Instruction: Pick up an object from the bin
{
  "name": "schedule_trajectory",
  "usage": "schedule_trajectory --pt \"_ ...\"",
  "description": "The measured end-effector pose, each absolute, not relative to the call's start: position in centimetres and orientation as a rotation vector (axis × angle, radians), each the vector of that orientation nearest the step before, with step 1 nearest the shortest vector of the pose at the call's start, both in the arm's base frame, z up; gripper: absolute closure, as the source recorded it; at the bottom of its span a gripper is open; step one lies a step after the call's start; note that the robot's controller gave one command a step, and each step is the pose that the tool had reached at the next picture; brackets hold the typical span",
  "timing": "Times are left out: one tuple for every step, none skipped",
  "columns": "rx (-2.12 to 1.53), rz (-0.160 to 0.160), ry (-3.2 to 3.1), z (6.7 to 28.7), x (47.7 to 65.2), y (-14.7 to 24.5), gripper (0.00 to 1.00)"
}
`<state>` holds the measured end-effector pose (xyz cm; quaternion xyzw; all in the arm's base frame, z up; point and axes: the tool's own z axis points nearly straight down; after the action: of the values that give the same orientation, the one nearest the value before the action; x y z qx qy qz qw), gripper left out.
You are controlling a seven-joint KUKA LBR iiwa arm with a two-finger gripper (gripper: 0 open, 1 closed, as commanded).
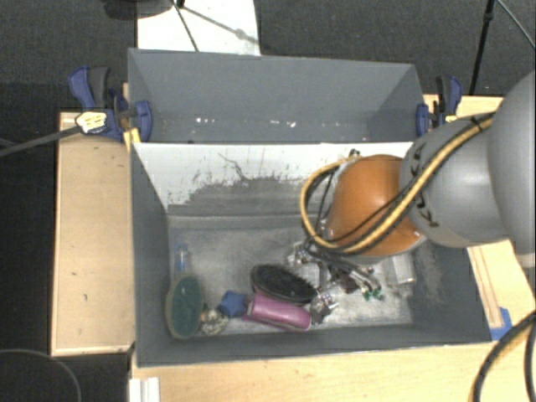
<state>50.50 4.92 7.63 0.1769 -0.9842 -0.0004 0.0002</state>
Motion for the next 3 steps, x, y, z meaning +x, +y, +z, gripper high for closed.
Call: schedule_trajectory --pt "0.556 0.000 -3.096 7.7 50.6 4.8 1.00" --pt "0.558 0.000 -3.092 7.6 50.5 4.8 0.00" --pt "0.578 0.003 -3.091 9.6 47.7 -2.3 0.00"
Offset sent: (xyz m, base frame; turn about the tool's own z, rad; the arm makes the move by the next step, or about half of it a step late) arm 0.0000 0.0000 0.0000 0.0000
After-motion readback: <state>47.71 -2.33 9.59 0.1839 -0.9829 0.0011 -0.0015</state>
